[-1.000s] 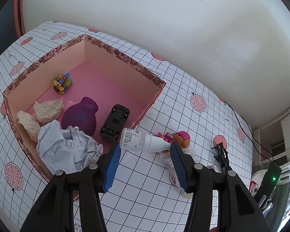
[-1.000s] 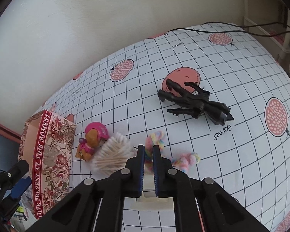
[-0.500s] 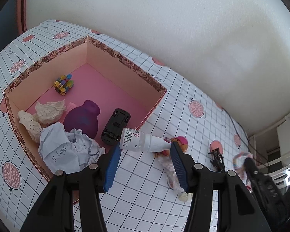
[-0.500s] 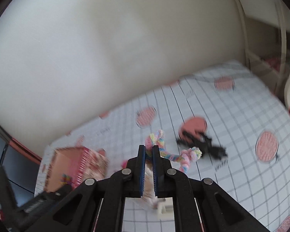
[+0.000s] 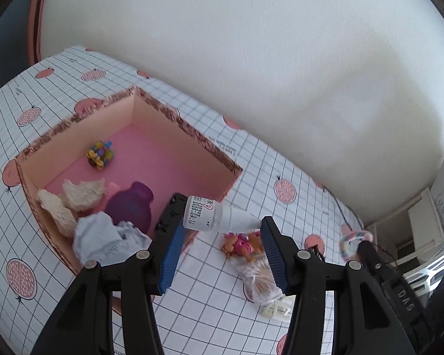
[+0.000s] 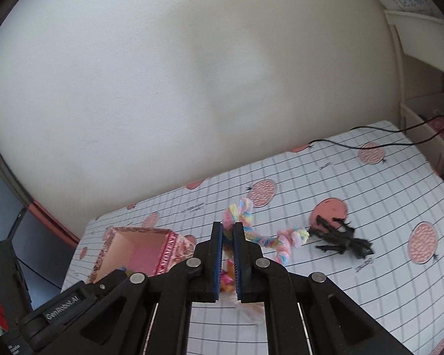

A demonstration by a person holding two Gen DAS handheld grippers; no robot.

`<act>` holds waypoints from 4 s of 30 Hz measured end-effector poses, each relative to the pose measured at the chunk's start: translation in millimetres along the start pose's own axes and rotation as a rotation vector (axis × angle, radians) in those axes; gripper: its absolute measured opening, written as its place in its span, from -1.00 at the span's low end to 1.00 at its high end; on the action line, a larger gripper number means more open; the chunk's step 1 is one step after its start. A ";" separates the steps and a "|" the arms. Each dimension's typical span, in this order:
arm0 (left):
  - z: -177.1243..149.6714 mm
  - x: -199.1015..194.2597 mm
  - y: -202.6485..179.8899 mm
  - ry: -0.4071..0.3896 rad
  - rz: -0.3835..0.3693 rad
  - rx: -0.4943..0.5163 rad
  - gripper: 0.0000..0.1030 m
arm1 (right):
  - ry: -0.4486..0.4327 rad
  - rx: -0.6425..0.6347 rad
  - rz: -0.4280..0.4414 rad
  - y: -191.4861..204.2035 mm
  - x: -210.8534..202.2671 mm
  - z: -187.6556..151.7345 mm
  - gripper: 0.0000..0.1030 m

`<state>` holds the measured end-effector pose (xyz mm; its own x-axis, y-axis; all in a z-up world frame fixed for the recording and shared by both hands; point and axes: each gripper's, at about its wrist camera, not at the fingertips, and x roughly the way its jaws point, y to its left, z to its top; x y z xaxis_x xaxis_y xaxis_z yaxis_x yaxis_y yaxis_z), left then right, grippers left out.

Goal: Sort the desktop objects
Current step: 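Lift and carry the bottle and rope toy over the gift box, then open both grippers to drop the bottle and rope toy into the box, then move both grippers toward the cotton swab bag and white plastic clip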

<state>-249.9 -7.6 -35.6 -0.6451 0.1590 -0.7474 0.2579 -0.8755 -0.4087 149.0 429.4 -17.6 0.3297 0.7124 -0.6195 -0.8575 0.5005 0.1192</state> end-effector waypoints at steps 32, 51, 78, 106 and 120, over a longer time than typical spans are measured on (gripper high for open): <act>30.3 -50.9 163.7 -0.191 0.199 -0.362 0.06 | 0.136 -0.370 0.329 164.6 56.5 -81.2 -0.86; 32.1 -38.0 146.7 -0.152 0.166 -0.299 0.06 | 0.153 -0.361 0.308 153.8 62.3 -81.0 -0.83; 32.6 -26.4 129.3 -0.099 0.182 -0.238 0.18 | 0.193 -0.342 0.235 144.7 69.5 -80.9 -0.43; 27.9 -18.2 98.3 -0.074 0.206 -0.169 0.18 | 0.171 -0.230 0.108 104.8 62.8 -59.0 1.00; 7.8 0.4 33.7 -0.020 0.189 -0.048 0.19 | 0.154 -0.065 -0.005 25.4 33.9 -26.5 1.00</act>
<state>-247.0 -40.6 -45.7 -0.5960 -0.0158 -0.8029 0.4093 -0.8661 -0.2868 127.9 453.2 -56.1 0.2736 0.6242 -0.7318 -0.8815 0.4672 0.0689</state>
